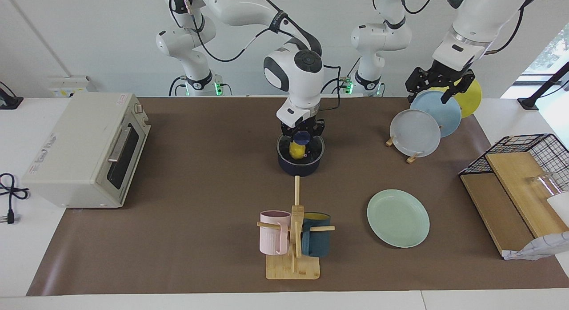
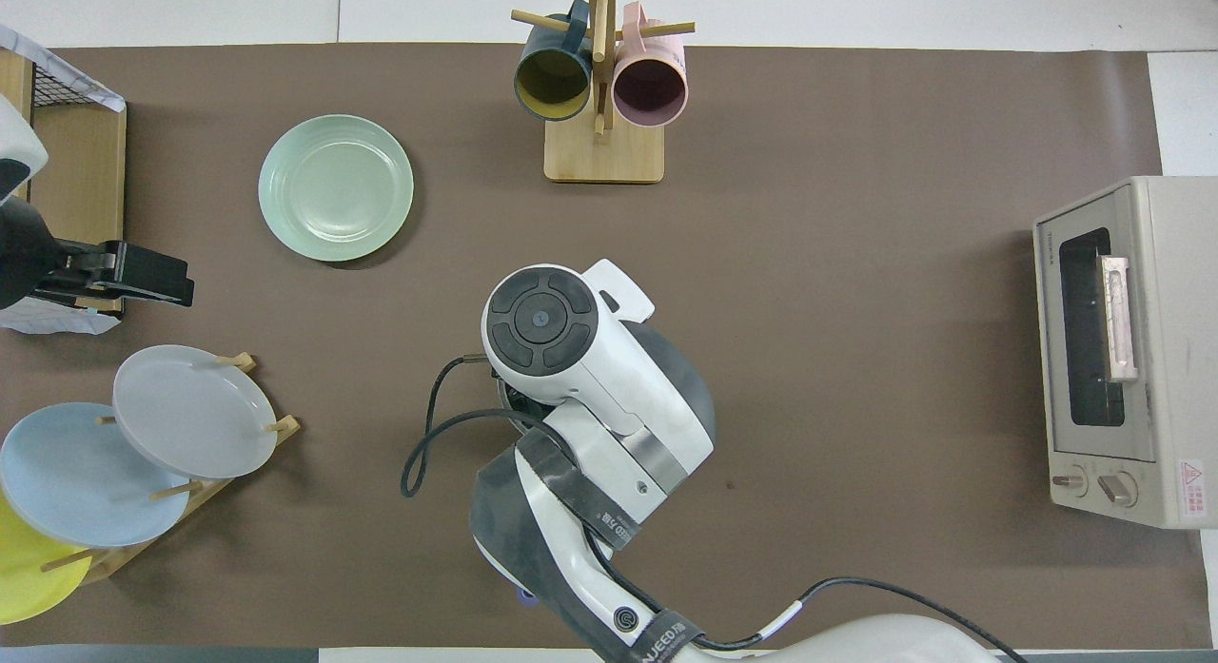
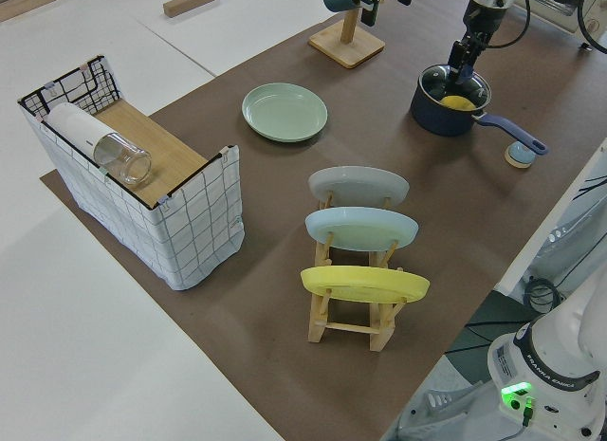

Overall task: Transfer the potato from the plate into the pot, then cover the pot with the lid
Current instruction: 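Carry the glass lid over the saucepan with the right gripper and lower it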

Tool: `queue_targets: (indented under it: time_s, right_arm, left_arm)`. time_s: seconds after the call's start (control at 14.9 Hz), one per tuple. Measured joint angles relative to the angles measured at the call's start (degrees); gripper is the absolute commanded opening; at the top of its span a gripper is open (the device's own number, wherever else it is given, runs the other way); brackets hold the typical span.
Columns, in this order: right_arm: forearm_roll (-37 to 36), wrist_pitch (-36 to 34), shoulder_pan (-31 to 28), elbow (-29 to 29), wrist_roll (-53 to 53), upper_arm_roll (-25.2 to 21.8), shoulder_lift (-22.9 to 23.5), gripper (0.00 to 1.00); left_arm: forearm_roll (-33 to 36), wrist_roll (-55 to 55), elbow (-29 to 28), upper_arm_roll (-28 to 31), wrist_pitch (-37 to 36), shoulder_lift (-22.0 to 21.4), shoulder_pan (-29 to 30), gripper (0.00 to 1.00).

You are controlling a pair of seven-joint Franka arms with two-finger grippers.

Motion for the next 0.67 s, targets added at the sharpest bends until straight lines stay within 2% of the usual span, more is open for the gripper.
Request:
queue_targets:
  time_s: [0.07, 0.2, 0.27, 0.33, 0.4, 0.67]
  right_arm:
    - [0.0, 0.0, 0.0, 0.0, 0.0, 0.0, 0.0, 0.00]
    - [0.0, 0.0, 0.0, 0.0, 0.0, 0.0, 0.0, 0.31]
    - [0.0, 0.0, 0.0, 0.0, 0.0, 0.0, 0.0, 0.61]
    - [0.0, 0.0, 0.0, 0.0, 0.0, 0.0, 0.0, 0.97]
    - [0.0, 0.0, 0.0, 0.0, 0.0, 0.0, 0.0, 1.00]
    - [-0.1, 0.1, -0.2, 0.0, 0.0, -0.2, -0.1, 1.00]
  left_arm:
    - [0.0, 0.0, -0.1, 0.0, 0.0, 0.0, 0.0, 1.00]
    - [0.0, 0.0, -0.6, 0.0, 0.0, 0.1, 0.0, 1.00]
    - [0.0, 0.0, -0.8, 0.0, -0.1, 0.2, 0.0, 1.00]
    - [0.0, 0.0, -0.9, 0.0, -0.1, 0.3, 0.0, 1.00]
    - [0.0, 0.0, -0.9, 0.0, 0.0, 0.4, 0.0, 1.00]
    - [0.0, -0.1, -0.3, 0.0, 0.0, 1.0, 0.0, 1.00]
